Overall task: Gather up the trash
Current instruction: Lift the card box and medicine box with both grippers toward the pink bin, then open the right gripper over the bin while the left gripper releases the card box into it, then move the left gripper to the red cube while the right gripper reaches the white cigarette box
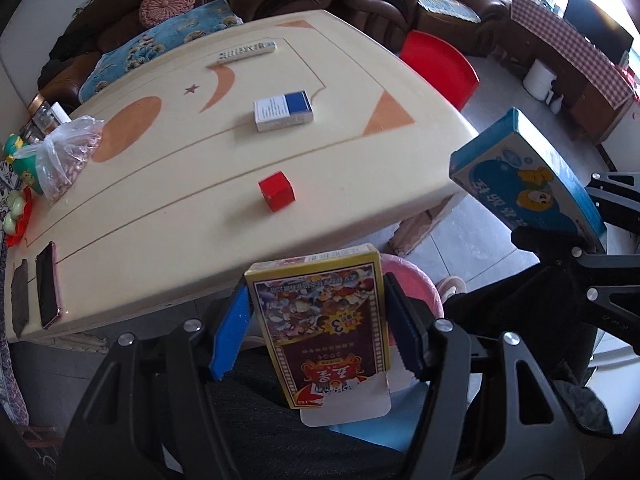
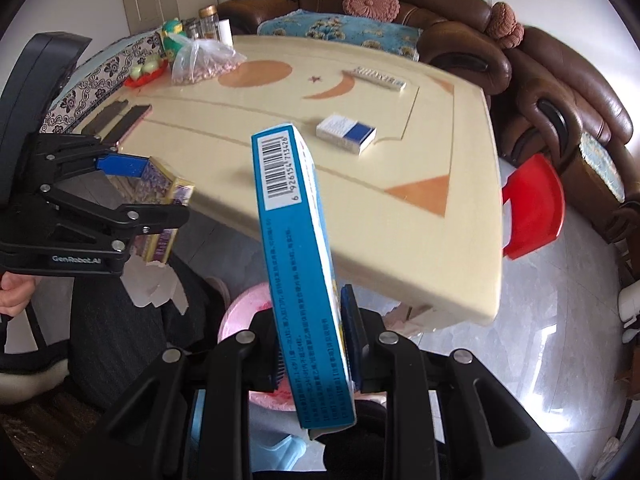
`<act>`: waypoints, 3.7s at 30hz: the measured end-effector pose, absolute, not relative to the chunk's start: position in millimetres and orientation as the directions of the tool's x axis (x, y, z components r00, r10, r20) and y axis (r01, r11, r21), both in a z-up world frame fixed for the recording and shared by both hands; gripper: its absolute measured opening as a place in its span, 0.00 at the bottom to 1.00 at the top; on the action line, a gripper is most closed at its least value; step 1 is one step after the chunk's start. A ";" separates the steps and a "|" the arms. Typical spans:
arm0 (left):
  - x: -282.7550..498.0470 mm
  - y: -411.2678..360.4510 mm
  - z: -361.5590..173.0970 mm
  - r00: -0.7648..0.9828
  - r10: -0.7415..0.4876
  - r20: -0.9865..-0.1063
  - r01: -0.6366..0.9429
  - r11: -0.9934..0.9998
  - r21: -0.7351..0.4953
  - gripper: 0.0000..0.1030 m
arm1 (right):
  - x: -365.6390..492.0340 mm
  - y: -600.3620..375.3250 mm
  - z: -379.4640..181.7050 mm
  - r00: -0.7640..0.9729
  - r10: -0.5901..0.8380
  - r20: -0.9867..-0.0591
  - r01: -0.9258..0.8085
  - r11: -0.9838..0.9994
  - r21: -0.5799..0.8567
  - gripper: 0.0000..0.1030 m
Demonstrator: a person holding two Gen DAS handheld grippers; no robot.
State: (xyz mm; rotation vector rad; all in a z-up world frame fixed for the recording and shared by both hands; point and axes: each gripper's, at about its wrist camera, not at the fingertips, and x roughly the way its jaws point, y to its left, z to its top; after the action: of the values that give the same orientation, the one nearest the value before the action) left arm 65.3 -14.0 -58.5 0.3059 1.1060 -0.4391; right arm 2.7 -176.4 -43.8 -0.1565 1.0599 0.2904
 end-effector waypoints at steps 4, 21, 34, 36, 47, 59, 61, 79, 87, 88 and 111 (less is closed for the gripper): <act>60.4 -21.8 -81.0 0.354 -0.193 -0.915 0.518 0.855 0.020 0.61 | -1.8 -171.5 -72.2 0.412 0.164 -0.896 -0.316 0.948 0.029 0.23; 57.6 -52.1 -184.7 0.209 -0.146 -0.967 0.586 0.810 0.004 0.61 | 6.7 -177.2 -174.9 0.257 0.164 -0.952 -0.285 0.955 0.087 0.23; 64.1 -67.1 -250.0 0.095 -0.115 -0.989 0.597 0.802 -0.036 0.61 | 22.7 -183.4 -252.6 0.131 0.186 -0.974 -0.249 0.957 0.150 0.23; 65.6 -69.5 -262.4 0.063 -0.110 -0.992 0.596 0.802 -0.051 0.61 | 25.9 -185.4 -266.9 0.101 0.200 -0.975 -0.235 0.957 0.172 0.23; 78.1 -75.7 -312.0 -0.065 -0.088 -0.994 0.565 0.818 -0.109 0.61 | 40.4 -189.9 -322.1 0.010 0.229 -0.973 -0.198 0.955 0.222 0.23; 96.1 -71.6 -347.3 -0.142 -0.081 -0.987 0.487 0.862 -0.141 0.61 | 45.7 -191.1 -335.5 -0.002 0.247 -0.969 -0.198 0.950 0.242 0.24; 99.2 -70.2 -353.7 -0.157 -0.068 -0.985 0.475 0.870 -0.136 0.62 | 44.7 -191.1 -335.4 -0.006 0.251 -0.968 -0.200 0.948 0.247 0.24; 100.8 -60.0 -334.2 -0.113 -0.036 -0.993 0.472 0.877 -0.086 0.75 | 47.0 -191.4 -329.0 0.003 0.275 -0.961 -0.194 0.943 0.269 0.34; 106.4 -30.7 -242.2 0.012 -0.063 -0.998 0.459 0.887 -0.050 0.76 | 45.2 -183.5 -280.4 0.053 0.340 -0.939 -0.253 0.914 0.317 0.45; 109.3 -26.1 -226.5 0.037 -0.068 -0.997 0.460 0.887 -0.043 0.76 | 46.3 -184.6 -264.1 0.085 0.360 -0.929 -0.265 0.907 0.327 0.57; 210.4 -24.0 -60.4 0.119 -0.079 -0.990 0.735 0.677 0.034 0.81 | 205.4 -182.7 5.6 0.231 0.454 -0.860 -0.751 0.645 0.139 0.75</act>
State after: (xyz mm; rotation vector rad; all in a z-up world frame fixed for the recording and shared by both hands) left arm 210.4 -24.0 -60.4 0.6143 1.3294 -0.6526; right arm 205.4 -182.7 5.6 -0.3351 1.0427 0.8501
